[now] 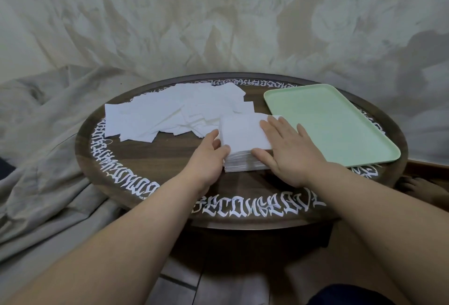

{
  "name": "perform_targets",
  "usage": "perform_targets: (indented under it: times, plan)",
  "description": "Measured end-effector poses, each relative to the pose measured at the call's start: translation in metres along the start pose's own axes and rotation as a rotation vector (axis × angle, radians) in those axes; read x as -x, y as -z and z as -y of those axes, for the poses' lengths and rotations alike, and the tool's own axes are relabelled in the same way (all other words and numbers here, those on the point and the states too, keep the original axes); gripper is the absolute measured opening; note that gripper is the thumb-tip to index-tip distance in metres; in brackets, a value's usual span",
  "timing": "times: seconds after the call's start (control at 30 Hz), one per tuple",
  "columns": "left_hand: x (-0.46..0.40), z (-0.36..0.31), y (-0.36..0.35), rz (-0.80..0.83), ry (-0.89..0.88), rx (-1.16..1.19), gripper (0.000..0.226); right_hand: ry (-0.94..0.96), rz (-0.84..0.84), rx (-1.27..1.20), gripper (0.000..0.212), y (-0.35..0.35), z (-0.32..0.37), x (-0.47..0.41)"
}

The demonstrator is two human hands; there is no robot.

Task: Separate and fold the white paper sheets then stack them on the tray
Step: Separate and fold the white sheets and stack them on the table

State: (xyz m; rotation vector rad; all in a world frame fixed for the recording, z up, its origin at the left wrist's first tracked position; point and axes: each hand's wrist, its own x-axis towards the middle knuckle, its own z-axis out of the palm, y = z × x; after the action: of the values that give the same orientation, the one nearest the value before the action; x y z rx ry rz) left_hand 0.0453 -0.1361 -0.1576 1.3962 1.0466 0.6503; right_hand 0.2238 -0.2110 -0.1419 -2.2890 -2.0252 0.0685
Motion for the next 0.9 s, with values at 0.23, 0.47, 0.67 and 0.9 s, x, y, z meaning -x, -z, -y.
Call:
perform_targets:
  times: [0.23, 0.47, 0.67, 0.9]
  plan:
    - [0.017, -0.023, 0.046, -0.174, -0.116, -0.329, 0.052, 0.132, -0.111, -0.049, 0.073, 0.034, 0.062, -0.008]
    - [0.001, -0.013, 0.117, -0.33, -0.226, -0.8, 0.046, 0.111, -0.024, -0.447, 0.067, 0.02, 0.15, -0.056]
    - [-0.047, 0.004, 0.154, -0.301, -0.174, -1.102, 0.051, -0.125, 0.101, -0.344, 0.067, -0.017, 0.168, -0.116]
    - [-0.072, 0.011, 0.167, -0.206, 0.01, -1.198, 0.048, -0.235, 0.084, -0.098, 0.061, -0.038, 0.165, -0.148]
